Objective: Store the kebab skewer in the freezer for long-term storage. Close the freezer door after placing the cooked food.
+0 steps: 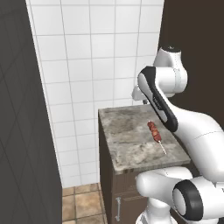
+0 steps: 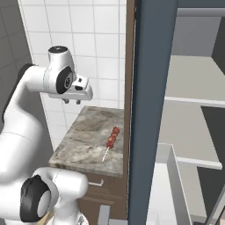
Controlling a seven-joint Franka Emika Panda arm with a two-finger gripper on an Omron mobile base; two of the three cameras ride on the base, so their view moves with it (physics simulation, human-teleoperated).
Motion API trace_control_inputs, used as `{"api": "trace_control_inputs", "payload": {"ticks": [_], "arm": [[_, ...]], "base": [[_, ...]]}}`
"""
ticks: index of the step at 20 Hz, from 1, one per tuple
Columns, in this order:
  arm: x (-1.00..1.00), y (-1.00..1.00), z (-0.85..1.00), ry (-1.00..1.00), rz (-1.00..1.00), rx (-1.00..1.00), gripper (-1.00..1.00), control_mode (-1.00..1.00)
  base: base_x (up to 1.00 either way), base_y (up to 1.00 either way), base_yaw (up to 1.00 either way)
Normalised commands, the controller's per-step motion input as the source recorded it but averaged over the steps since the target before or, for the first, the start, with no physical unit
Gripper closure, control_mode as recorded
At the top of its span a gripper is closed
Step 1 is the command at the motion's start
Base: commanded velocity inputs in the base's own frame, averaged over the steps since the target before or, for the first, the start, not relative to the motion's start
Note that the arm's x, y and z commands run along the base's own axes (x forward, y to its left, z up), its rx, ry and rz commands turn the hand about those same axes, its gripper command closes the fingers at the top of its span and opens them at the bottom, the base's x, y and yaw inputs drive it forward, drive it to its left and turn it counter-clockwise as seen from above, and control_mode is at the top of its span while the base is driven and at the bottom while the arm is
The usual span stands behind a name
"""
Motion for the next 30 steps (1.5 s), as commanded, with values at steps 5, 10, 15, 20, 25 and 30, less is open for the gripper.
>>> {"api": "trace_control_inputs", "payload": {"ticks": [5,10,15,20,25,30], "arm": [[0.00,-0.05,-0.05,0.02,0.00,0.00,-1.00,-1.00],[0.33,-0.49,-0.71,0.28,-0.05,-0.11,-1.00,-1.00],[0.17,-0.17,-0.75,0.10,-0.05,-0.15,-1.00,-1.00],[0.17,-0.10,-0.56,0.07,-0.03,-0.10,-1.00,-1.00],[0.26,-0.45,-0.64,0.09,0.00,-0.05,-1.00,-1.00],[0.20,-0.41,-0.52,0.04,0.00,-0.01,-1.00,-1.00]], "base": [[0.00,0.00,0.00],[0.00,0.00,0.00],[0.00,0.00,0.00],[0.00,0.00,0.00],[0.00,0.00,0.00],[0.00,0.00,0.00]]}}
